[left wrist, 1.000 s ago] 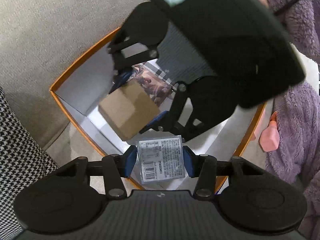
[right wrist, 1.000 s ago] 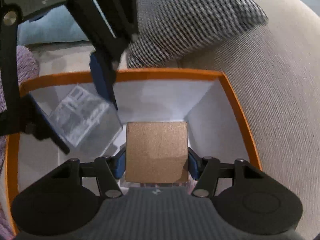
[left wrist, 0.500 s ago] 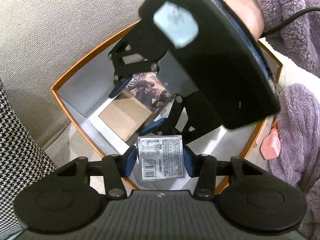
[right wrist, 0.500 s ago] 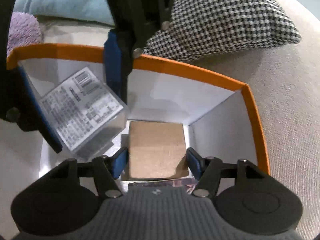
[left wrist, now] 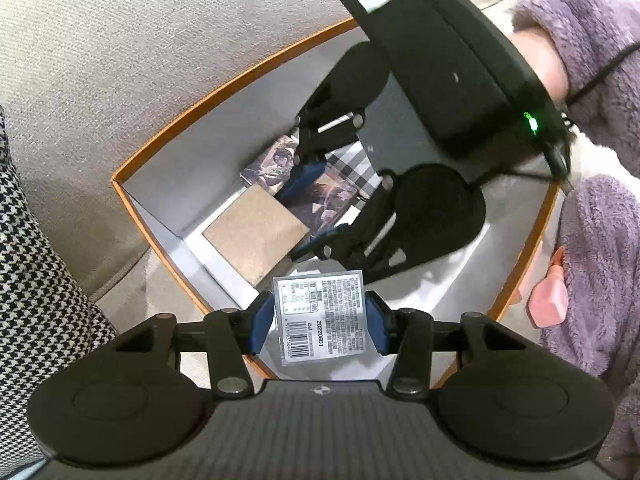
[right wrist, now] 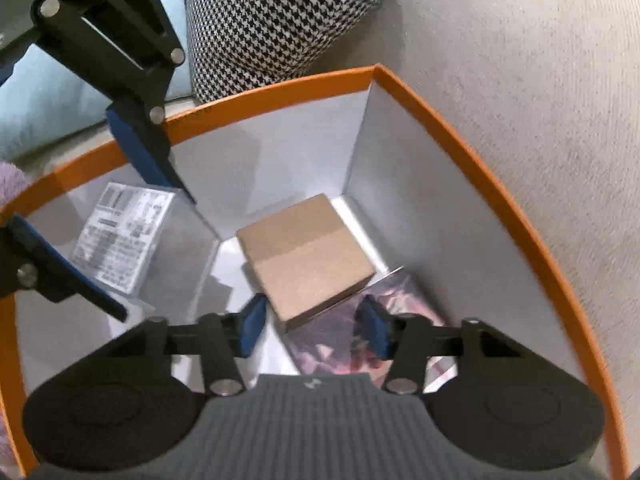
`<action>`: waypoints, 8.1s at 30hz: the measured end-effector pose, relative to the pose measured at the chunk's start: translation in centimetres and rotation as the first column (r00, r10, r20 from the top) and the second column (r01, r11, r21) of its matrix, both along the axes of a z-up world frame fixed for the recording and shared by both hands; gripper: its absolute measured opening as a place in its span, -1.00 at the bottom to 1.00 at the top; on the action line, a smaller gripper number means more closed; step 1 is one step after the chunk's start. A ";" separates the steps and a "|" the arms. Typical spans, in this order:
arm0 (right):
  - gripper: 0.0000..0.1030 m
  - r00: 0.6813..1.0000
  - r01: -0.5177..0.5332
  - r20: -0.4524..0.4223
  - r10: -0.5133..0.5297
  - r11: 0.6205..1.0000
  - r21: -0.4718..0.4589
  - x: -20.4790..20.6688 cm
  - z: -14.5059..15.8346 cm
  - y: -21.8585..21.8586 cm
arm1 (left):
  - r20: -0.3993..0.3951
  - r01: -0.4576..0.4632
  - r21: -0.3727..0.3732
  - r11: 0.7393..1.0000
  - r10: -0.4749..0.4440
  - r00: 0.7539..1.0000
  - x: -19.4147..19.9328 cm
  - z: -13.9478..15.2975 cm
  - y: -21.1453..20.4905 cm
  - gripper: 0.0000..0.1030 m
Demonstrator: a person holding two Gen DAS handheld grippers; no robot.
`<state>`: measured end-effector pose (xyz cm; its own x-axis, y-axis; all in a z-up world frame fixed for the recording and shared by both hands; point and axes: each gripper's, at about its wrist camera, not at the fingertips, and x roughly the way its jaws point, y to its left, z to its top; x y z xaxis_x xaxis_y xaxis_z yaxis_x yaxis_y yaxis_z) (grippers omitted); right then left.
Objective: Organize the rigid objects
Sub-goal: 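Lower the clear packaged box into the box with the left gripper while the right releases the brown cube, then grasp the pink cylindrical bottle with the left gripper while the right grasps the pink pump bottle, then lift both pink bottles and carry them over the orange box with both grippers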
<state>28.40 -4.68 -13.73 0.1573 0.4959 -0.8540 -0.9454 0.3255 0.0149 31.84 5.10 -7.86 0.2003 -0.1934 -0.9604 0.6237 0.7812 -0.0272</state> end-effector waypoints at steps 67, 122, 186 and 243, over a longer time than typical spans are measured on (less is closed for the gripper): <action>-0.48 0.985 0.129 -0.119 -0.126 0.992 0.016 -4.4 1.9 -4.1 | 0.127 0.269 0.323 0.907 -0.324 0.937 -0.7 -3.3 -3.6 0.00; -0.52 0.615 0.789 -0.234 -0.753 0.586 0.187 -26.2 7.0 -22.6 | 0.237 -0.124 -0.348 0.929 0.215 0.947 -22.8 0.5 -8.9 -0.34; -0.86 0.536 0.844 0.005 -0.844 0.535 -0.033 -20.7 0.5 -22.2 | 0.410 0.075 -0.106 0.992 -0.026 0.912 -19.5 -3.7 -13.1 -0.03; -0.17 0.028 0.985 -0.658 -0.752 0.133 -0.110 -20.8 -4.9 -29.1 | 0.062 -0.208 -0.072 0.975 0.213 0.975 -11.2 -5.7 -14.8 0.25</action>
<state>7.58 -33.80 -18.64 0.3471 0.4989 -0.7941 0.2965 0.7449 0.5976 20.68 -9.75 -13.60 0.3080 -0.2010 -0.9299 0.4476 0.8931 -0.0448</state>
